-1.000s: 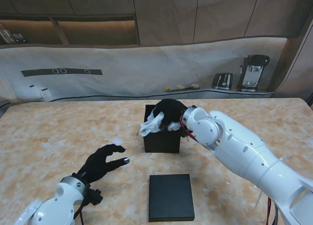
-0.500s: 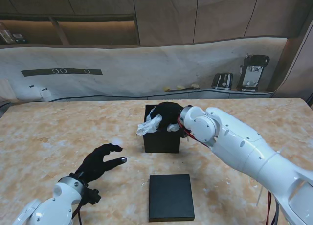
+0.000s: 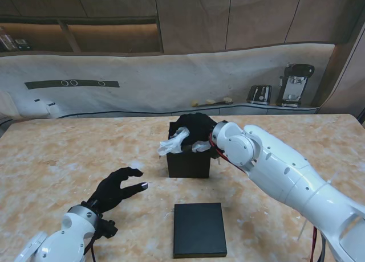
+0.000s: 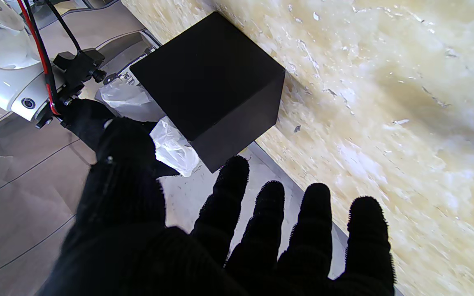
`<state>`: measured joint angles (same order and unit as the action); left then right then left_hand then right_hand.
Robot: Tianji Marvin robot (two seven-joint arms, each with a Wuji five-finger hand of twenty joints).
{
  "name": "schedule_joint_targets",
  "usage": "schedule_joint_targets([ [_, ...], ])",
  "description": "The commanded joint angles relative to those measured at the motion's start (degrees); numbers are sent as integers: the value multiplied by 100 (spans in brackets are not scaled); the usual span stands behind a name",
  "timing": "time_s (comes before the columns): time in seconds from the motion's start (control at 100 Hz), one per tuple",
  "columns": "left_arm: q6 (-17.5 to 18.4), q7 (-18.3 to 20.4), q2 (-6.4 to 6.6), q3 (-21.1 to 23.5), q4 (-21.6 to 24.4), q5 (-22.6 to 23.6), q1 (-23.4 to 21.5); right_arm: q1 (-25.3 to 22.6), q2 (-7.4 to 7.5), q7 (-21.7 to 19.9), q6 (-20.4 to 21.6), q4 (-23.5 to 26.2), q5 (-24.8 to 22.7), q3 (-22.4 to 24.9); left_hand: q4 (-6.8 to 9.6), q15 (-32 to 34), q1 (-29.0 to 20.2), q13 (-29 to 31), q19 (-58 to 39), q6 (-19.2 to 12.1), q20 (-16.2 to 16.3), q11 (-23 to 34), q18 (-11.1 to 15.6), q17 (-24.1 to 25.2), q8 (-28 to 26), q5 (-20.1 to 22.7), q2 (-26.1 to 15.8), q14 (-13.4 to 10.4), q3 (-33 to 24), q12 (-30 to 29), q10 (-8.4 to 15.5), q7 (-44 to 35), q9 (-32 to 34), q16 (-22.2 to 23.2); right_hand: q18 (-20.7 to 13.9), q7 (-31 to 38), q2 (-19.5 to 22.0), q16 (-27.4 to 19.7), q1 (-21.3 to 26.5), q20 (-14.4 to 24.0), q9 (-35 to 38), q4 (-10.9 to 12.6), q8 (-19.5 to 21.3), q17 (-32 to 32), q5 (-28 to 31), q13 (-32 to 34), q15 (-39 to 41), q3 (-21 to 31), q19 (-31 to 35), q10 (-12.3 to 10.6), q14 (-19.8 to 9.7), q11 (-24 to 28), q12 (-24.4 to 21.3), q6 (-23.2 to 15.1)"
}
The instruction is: Pack mini donuts into a plastic bag, tie the opening and put the bag into the gift box
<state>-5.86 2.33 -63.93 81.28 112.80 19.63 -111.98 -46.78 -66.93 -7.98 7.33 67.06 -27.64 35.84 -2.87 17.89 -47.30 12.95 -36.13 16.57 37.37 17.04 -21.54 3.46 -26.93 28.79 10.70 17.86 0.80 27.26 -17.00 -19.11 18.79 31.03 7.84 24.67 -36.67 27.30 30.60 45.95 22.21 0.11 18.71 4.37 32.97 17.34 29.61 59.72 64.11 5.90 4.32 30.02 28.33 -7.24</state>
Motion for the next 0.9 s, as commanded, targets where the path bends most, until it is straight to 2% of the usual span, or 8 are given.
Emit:
schedule_joint_targets([
  [0.0, -19, 75, -16, -3, 33, 22, -42, -68, 29, -140, -65, 164, -51, 35, 93, -86, -17, -79, 57, -84, 80, 36, 25, 75, 65, 35, -155, -94, 86, -45, 120, 179, -128, -91, 162, -156, -153, -299, -346, -240, -322, 232, -197, -285, -310, -270, -420, -132, -499, 48, -128, -314, -318, -152],
  [0.21, -25, 60, -18, -20, 37, 31, -42, -206, 106, -340, -191, 424, 39, 247, 93, -82, -38, -79, 72, -79, 68, 33, 20, 59, 65, 51, -161, -98, 84, -45, 119, 172, -129, -88, 368, -464, 24, -831, -1063, -752, -664, 374, -549, -690, -809, -590, -1258, -752, -1850, 61, -147, -905, -918, -214],
  [0.4, -15, 55, -19, -36, 34, 19, -31, -390, 113, -269, -282, 625, 94, 498, 92, -73, -50, -82, 59, -82, 77, 41, 23, 56, 66, 37, -171, -102, 86, -42, 112, 173, -140, -85, 635, -579, 406, -1230, -1438, -1503, -807, 43, -898, -614, -1136, -573, -1742, -1546, -3379, 64, -50, -1278, -1670, -390],
  [0.59, 6, 47, -19, -44, 33, 19, -31, -639, 116, -99, -462, 948, 95, 822, 92, -72, -43, -84, 52, -86, 79, 48, 29, 50, 65, 30, -174, -107, 89, -41, 104, 167, -129, -88, 690, -501, 660, -1333, -1524, -1971, -923, -96, -1113, -583, -1447, -593, -1837, -1919, -4191, 115, 9, -1299, -1752, -351],
  [0.71, 22, 37, -22, -55, 28, 12, -30, -833, 174, -72, -484, 1219, -68, 1087, 93, -73, -42, -89, 43, -91, 82, 48, 31, 48, 65, 20, -178, -110, 88, -42, 113, 164, -141, -89, 632, -437, 758, -1313, -1544, -1983, -756, -91, -1120, -402, -1494, -500, -1766, -1986, -4220, 185, 3, -1180, -1707, -46],
  [0.77, 27, 28, -23, -60, 28, 3, -31, -994, 190, -35, -526, 1387, -79, 1263, 93, -73, -39, -91, 44, -96, 80, 47, 31, 54, 65, 13, -183, -108, 89, -43, 109, 163, -136, -90, 653, -120, 704, -1205, -1410, -1933, -516, -56, -867, -156, -1231, -315, -1542, -2001, -4110, 253, 20, -846, -1521, 114],
  [0.84, 36, 17, -26, -65, 26, -3, -35, -1219, 169, 259, -556, 1558, -194, 1474, 93, -71, -40, -89, 39, -98, 80, 45, 31, 48, 65, 17, -174, -103, 89, -44, 116, 159, -140, -89, 855, 251, 310, -826, -809, -1705, -1, 57, -284, 546, -594, 258, -895, -1909, -3333, 347, 136, -222, -989, 593],
  [0.89, 43, 11, -27, -68, 26, -6, -37, -1367, 180, 385, -514, 1671, -316, 1635, 93, -71, -41, -90, 40, -104, 79, 41, 32, 53, 66, 7, -175, -106, 89, -45, 117, 161, -154, -90, 940, 456, 17, -539, -598, -1587, 313, 158, 96, 890, -124, 573, -421, -1622, -2552, 314, 171, 84, -646, 670],
])
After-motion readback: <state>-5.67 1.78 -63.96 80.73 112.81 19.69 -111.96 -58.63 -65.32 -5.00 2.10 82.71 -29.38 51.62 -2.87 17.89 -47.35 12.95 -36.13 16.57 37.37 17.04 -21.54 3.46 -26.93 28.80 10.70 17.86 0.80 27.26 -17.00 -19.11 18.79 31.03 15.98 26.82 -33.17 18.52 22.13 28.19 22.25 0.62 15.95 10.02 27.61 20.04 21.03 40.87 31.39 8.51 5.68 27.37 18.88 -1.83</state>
